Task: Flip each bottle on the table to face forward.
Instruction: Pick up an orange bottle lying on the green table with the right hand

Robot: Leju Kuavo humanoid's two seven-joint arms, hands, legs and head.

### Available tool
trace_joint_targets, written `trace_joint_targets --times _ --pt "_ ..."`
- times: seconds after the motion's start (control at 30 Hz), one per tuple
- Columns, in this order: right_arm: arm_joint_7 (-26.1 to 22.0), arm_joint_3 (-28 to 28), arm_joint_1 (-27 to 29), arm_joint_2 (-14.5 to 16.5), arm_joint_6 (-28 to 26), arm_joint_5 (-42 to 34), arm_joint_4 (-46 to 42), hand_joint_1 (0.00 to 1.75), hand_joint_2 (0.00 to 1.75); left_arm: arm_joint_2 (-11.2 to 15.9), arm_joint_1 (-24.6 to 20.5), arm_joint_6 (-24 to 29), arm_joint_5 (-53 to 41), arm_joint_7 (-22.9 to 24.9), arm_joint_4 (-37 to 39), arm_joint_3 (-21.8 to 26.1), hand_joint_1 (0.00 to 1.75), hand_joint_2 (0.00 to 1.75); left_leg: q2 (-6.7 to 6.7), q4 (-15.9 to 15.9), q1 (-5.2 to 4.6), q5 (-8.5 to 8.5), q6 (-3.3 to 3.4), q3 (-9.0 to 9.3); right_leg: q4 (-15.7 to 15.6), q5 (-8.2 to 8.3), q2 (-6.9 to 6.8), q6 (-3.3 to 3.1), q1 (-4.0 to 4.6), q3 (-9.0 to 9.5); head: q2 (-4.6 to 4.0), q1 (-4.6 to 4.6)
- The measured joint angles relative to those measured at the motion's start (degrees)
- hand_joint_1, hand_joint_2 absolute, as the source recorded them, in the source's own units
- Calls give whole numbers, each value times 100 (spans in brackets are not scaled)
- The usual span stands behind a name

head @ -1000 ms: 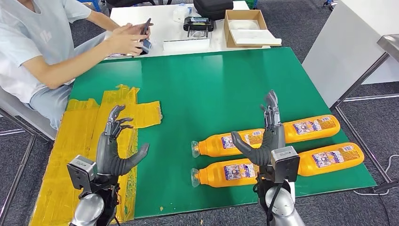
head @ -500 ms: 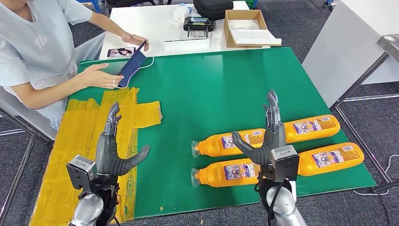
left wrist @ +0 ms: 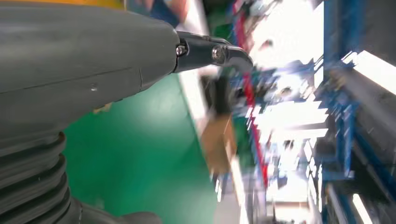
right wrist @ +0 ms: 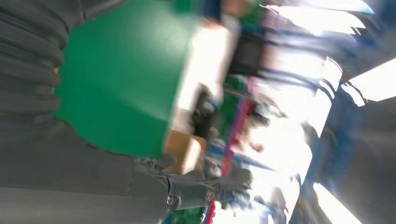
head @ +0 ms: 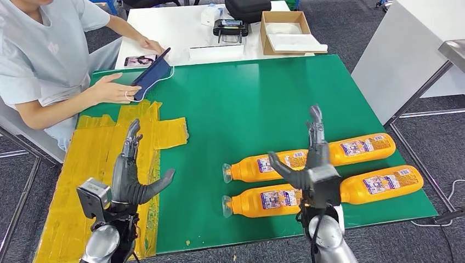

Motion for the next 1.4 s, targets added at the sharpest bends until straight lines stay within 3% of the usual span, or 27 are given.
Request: trace_joint_targets --times 0.07,0.17,0.23,0.43,1.13,1.4 --pt "627 360 -811 -467 667 1682 864 0 175 -93 -71 -477 32 126 86 38 0 175 16 1 0 13 8 5 -8 13 19 -4 -2 -19 0 -13" --pt "790 618 -1539 -889 808 4519 1972 0 175 -230 -116 -673 16 157 185 105 0 175 -29 3 -1 38 22 -4 -16 20 -21 12 -3 -4 0 2" --pt "814 729 -1749 -1027 769 5327 2339 0 175 -262 -116 -700 12 167 224 158 0 175 -40 4 -3 44 22 -12 -14 27 -33 23 -3 5 0 -1" --pt "912 912 -1917 -1200 775 4629 2756 0 175 -317 -116 -736 -25 170 283 223 0 175 -38 5 2 39 17 -18 -13 24 -31 23 1 -2 0 -2" --pt "989 1078 -1998 -1307 832 4697 2976 0 175 -373 -118 -799 -52 180 294 274 0 175 -37 4 3 36 14 -26 -13 23 -30 22 1 -11 0 -1" --pt "204 1096 -1916 -1299 1233 3708 2822 0 175 -384 -138 -863 -25 188 360 291 0 175 -37 4 3 36 14 -25 -13 23 -30 22 1 -12 0 -2"
